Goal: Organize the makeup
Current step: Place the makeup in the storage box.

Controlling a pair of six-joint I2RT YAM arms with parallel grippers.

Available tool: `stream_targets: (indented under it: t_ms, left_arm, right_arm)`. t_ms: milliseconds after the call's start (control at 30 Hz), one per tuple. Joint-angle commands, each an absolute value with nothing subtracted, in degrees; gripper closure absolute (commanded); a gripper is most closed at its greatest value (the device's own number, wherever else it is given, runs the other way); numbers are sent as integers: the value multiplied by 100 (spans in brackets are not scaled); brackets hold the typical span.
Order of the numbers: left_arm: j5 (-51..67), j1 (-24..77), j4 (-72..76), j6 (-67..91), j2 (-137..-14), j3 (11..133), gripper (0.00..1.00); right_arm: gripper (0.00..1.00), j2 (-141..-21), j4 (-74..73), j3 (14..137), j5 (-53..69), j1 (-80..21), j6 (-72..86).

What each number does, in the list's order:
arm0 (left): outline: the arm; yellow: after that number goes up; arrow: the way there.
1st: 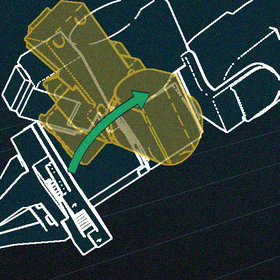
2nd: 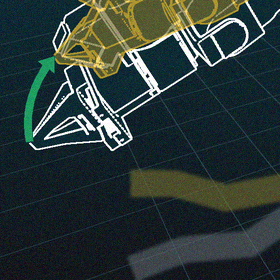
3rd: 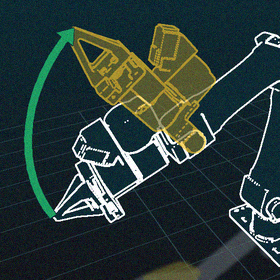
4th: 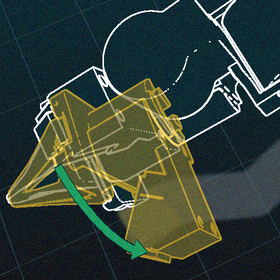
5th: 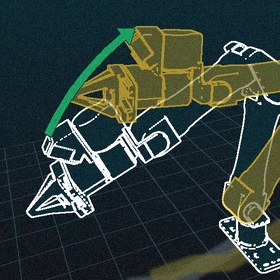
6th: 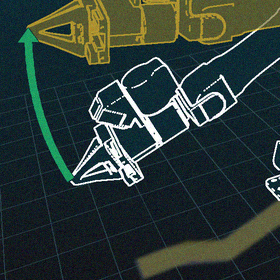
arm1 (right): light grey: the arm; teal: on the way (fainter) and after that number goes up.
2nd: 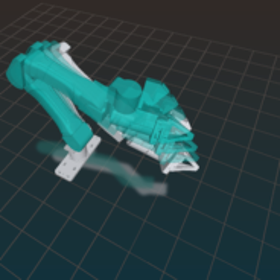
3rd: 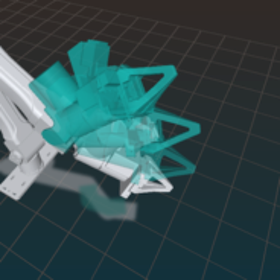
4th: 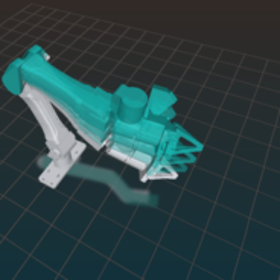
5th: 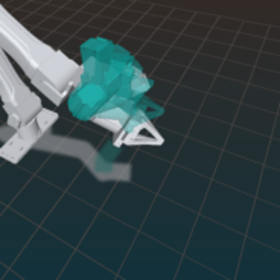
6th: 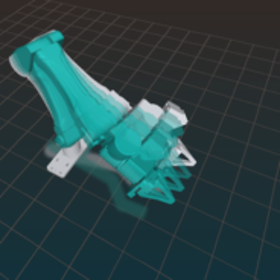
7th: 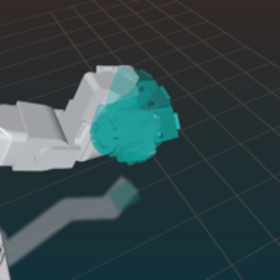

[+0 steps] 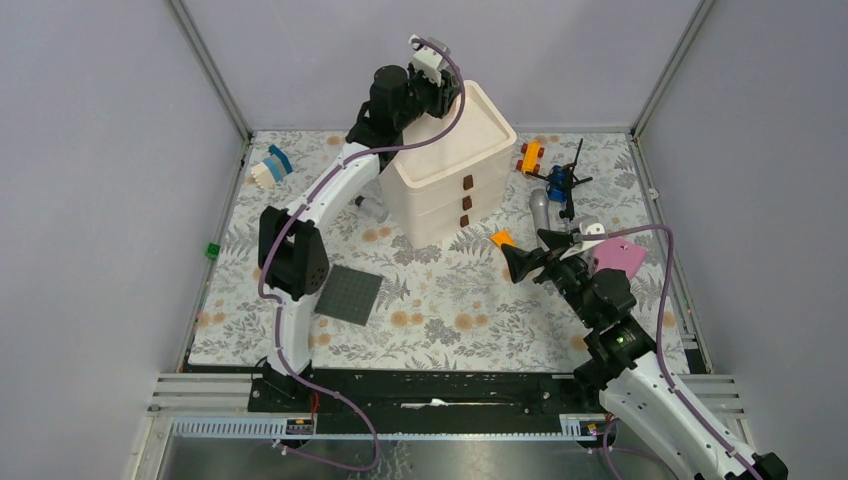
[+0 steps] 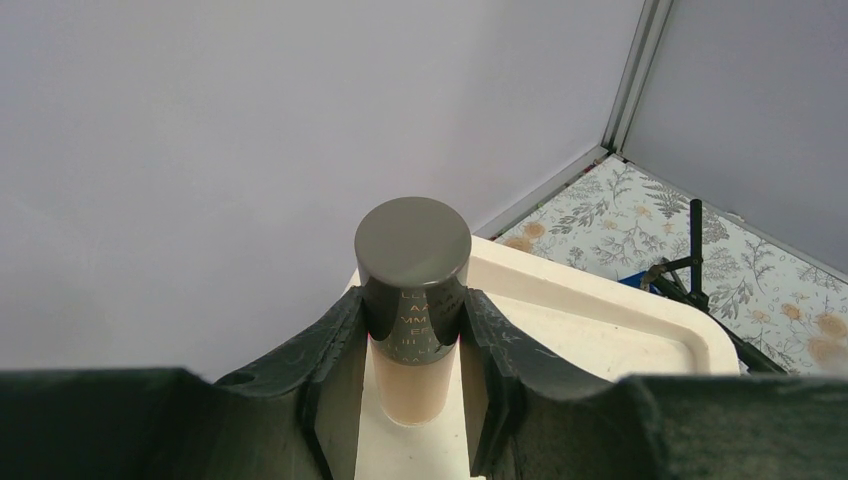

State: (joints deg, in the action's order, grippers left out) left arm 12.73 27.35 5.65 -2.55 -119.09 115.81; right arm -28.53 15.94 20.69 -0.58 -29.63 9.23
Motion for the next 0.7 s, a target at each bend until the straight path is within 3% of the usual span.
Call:
stream_targets:
  t_ms: [0, 667]
  left_arm:
    - [1352, 2681, 1164, -308, -11892, 11714, 100]
    - [1220, 2660, 1178, -226, -11944, 11437, 89]
  right_arm:
    - [0, -2857, 1896, 2046, -113, -2988, 865]
    - [1, -2809, 1885, 1969, -114, -2988, 844]
